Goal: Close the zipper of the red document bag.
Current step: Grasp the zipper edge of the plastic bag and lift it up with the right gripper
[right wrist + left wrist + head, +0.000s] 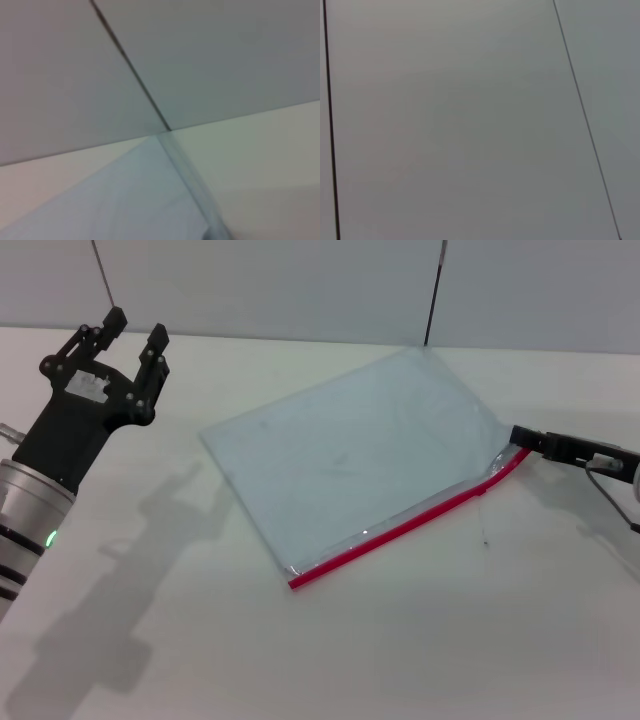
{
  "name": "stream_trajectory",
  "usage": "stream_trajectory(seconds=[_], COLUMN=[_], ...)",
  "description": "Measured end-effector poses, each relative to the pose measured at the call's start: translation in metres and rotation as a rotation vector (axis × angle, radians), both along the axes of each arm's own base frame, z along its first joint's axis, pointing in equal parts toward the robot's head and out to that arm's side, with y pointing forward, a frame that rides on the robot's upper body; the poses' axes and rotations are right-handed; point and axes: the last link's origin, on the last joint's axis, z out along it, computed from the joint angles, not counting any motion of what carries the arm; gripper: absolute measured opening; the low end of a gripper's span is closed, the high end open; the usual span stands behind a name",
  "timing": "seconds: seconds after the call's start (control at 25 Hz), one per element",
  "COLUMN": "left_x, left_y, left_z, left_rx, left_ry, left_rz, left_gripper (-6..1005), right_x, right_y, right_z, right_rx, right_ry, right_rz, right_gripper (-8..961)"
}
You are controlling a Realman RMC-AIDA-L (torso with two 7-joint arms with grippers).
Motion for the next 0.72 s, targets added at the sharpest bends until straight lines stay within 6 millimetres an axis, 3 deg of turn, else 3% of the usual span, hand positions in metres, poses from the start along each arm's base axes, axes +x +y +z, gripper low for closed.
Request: stream_trajectory(seconds=[0.4,0.72], left_x=[0.003,0.003], left_y=[0.002,0.003], left_z=[0.000,-0.001], left_rx=[-0.001,-0.003], left_ry=[-0.002,-0.004], left_rz=[-0.008,-0.008], left_gripper=[461,462], right_x=[-0.023,-0.025], right_y=[0.005,0.003], right_z=[-0.016,-0.022], right_rx=[-0.072,-0.120], right_ry=[-0.012,-0.031], right_rz=[0.070,0.060], right_gripper=[596,589])
